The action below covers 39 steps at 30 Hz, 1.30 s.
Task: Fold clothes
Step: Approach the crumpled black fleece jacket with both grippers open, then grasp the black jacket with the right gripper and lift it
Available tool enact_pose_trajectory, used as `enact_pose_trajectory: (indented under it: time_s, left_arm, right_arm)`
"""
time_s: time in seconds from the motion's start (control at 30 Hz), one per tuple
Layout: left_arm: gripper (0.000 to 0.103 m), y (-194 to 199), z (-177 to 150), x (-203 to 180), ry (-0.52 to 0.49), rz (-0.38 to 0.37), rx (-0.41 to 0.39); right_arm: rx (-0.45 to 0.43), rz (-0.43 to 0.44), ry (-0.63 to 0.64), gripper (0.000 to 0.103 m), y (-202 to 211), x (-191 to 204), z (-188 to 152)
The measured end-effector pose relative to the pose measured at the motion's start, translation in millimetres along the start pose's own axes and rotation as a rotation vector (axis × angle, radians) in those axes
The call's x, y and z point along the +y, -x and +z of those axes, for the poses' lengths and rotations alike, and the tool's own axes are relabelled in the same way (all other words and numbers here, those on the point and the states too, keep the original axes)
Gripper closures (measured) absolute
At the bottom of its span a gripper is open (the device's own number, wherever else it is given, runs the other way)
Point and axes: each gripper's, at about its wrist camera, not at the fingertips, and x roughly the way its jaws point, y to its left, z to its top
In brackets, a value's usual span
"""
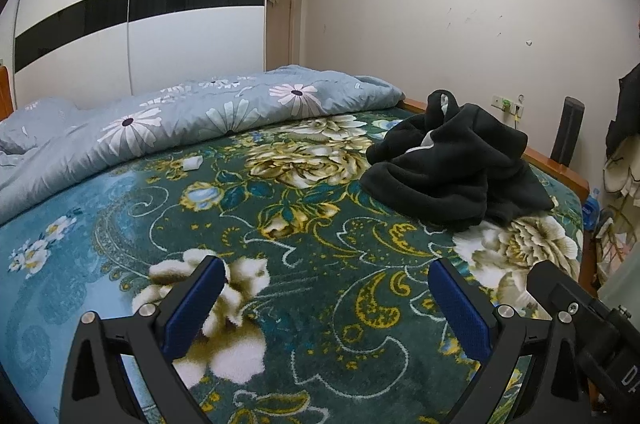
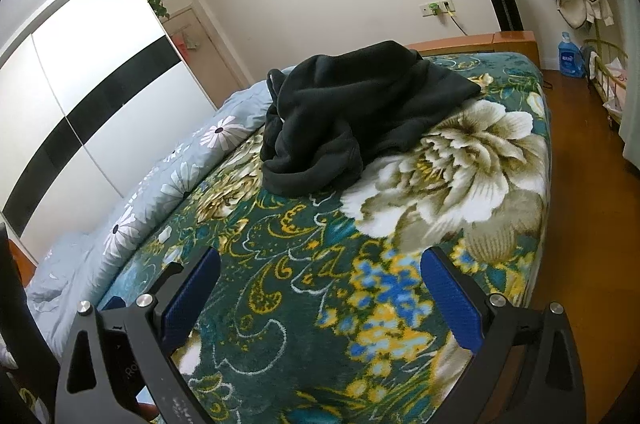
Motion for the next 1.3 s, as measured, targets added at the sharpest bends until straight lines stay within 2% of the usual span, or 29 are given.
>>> enact_pose_trajectory:
  time_s: [0.2, 0.33, 0.5, 0.63, 0.73, 0.9, 1.0, 1.07, 1.13, 1.23, 1.3]
  left_arm:
    - [0.000, -5.3, 0.6, 7.0, 0.022, -0.031, 0.028]
    - [0.000, -7.4, 3.3, 20.6, 0.052, -0.001, 0.028]
    - [0.000, -6.6, 10.0, 58.7, 0.182, 0.053, 0.016]
    - [0.000, -7.8, 11.0, 83.3, 0.267, 0.089, 0.009]
    - [0.000, -11.9, 10.3, 95.4, 0.307, 0.116, 0.015]
    - [0.000, -22.2, 7.7, 106.2, 0.352, 0.095, 0.042]
    - [0.000, -29.8, 5.8, 109.3, 0.359, 0.082, 0.065]
    - [0.000, -34.9, 4.9, 113.5, 0.374, 0.069, 0.076]
    - [0.000, -37.4, 3.3, 118.2, 0.392, 0.061, 0.083]
    - [0.000, -42.5, 0.5, 125.9, 0.434, 0.043, 0.102]
    - [0.000, -44.5, -0.6, 126.4, 0.442, 0.032, 0.108]
  right_arm:
    - [-0.010, -0.005, 0.007, 0.002, 0.9, 5.0, -2.0]
    - [-0.019, -0.024, 0.029, 0.002, -0.2, 8.3, 5.9]
    - [-0.005, -0.041, 0.044, 0.003, -23.9, 10.5, 37.6]
    - [0.056, -0.076, 0.110, 0.003, -71.5, 24.8, 73.1]
    - [0.088, -0.137, 0.166, 0.003, -115.5, 40.7, 99.0]
    - [0.090, -0.239, 0.233, 0.003, -169.1, 65.1, 130.3]
    - [0.107, -0.359, 0.267, 0.003, -199.9, 72.1, 141.3]
    - [0.101, -0.465, 0.264, 0.005, -209.4, 63.8, 145.2]
    - [0.086, -0.490, 0.222, 0.007, -206.3, 49.2, 146.0]
    - [0.066, -0.565, 0.223, 0.015, -200.7, 31.6, 144.0]
    - [0.077, -0.564, 0.189, 0.022, -202.5, 24.9, 145.1]
